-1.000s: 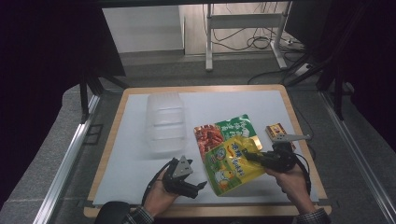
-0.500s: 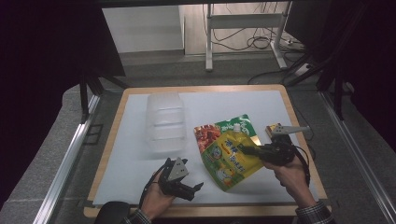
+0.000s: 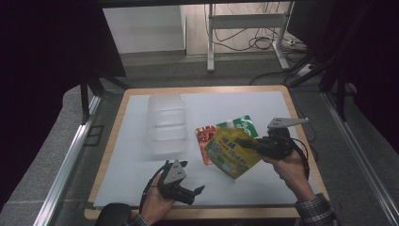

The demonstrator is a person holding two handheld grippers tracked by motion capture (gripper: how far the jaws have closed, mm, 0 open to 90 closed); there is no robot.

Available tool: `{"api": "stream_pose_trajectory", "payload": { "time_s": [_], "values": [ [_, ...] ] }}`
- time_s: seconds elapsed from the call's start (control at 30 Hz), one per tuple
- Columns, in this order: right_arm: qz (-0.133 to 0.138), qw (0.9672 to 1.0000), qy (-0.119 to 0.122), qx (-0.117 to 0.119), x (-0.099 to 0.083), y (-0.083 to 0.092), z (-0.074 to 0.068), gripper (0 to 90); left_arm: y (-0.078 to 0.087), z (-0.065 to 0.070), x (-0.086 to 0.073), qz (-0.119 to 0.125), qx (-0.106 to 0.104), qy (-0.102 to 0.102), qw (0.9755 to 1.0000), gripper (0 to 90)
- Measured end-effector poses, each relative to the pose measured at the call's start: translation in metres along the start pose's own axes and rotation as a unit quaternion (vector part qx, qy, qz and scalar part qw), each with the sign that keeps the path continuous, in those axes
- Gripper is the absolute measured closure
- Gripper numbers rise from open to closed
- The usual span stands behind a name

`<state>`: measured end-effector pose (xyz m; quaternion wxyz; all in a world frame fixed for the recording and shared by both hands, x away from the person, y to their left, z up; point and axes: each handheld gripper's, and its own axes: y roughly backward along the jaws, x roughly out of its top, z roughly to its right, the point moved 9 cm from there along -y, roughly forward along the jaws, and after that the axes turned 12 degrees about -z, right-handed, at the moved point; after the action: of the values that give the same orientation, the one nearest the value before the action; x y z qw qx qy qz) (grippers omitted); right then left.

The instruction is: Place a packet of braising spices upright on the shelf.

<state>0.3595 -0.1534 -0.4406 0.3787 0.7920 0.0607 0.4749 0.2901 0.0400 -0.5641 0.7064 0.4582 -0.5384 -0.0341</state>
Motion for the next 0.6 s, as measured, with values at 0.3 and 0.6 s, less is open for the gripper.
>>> {"api": "stream_pose_trajectory", "payload": {
  "time_s": [0.3,0.6],
  "values": [
    [0.008,0.9995,0.016,-0.026,0.017,0.001,0.007,88.2,0.003,-0.002,-0.006,-0.009,0.011,-0.004,0.9999,0.7],
    [0.02,0.9991,0.019,-0.032,0.032,-0.002,0.015,88.0,0.007,-0.002,-0.01,0.002,0.015,-0.011,0.9998,0.4]
  ]
}}
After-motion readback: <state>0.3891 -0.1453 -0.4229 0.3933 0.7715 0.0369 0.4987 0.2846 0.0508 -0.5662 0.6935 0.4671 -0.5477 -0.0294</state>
